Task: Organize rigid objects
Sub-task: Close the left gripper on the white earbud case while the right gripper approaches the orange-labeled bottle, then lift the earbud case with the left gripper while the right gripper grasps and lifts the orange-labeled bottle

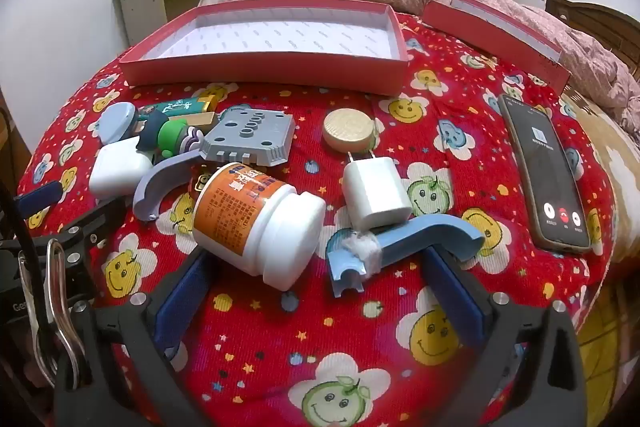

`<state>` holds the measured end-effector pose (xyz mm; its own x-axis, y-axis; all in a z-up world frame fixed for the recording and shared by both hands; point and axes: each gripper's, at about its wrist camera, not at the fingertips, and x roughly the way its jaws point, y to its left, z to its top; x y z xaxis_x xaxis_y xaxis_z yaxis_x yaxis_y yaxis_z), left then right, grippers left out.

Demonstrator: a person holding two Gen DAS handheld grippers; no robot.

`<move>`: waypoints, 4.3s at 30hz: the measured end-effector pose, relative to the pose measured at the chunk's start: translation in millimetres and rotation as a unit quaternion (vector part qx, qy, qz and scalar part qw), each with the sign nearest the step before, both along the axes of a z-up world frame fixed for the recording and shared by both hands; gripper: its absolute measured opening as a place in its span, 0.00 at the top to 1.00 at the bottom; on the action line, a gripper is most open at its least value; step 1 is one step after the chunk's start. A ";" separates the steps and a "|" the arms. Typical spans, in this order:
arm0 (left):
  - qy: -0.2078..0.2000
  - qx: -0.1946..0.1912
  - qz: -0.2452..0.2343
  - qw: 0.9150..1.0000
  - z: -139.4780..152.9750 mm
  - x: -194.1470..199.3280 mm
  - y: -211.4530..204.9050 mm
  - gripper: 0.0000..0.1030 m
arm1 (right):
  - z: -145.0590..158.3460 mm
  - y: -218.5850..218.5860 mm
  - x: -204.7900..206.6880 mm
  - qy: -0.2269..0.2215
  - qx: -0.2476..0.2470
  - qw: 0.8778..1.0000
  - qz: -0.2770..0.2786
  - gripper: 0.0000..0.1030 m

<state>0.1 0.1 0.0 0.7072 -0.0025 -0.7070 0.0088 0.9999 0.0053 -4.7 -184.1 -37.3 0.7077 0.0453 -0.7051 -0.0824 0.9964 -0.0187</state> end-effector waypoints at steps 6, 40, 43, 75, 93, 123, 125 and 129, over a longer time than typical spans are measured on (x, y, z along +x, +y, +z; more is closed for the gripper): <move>-0.001 0.001 0.000 1.000 0.0 0.0 -0.1 0.00 | -0.1 -0.3 -0.5 0.000 0.000 1.000 0.000 0.00; 0.007 -0.042 -0.049 0.998 29.0 0.9 -6.7 0.02 | 19.6 -3.0 -22.2 -0.017 0.018 0.999 0.044 0.07; 0.014 -0.049 -0.045 0.998 26.0 11.7 -10.1 0.02 | 17.9 -4.1 -20.1 -0.013 0.023 0.999 0.045 0.10; 0.015 -0.010 -0.060 0.998 15.0 4.2 -2.8 0.36 | 10.1 -1.5 -13.5 -0.003 0.038 0.999 0.029 0.19; 0.020 -0.023 -0.062 0.998 11.1 -11.7 23.7 0.19 | 7.3 -1.6 -14.3 -0.002 0.034 0.999 0.023 0.22; 0.006 -0.052 -0.077 0.996 25.1 -17.6 20.0 0.37 | 34.5 -26.0 -21.6 -0.047 -0.003 0.998 0.053 0.27; 0.004 -0.052 -0.076 0.996 27.5 -17.8 19.5 0.37 | 38.4 -27.2 -12.7 -0.050 -0.004 0.997 0.065 0.27; 0.001 -0.051 -0.077 0.996 29.9 -17.6 18.7 0.37 | 42.4 -24.4 -0.4 -0.064 -0.023 0.993 0.094 0.27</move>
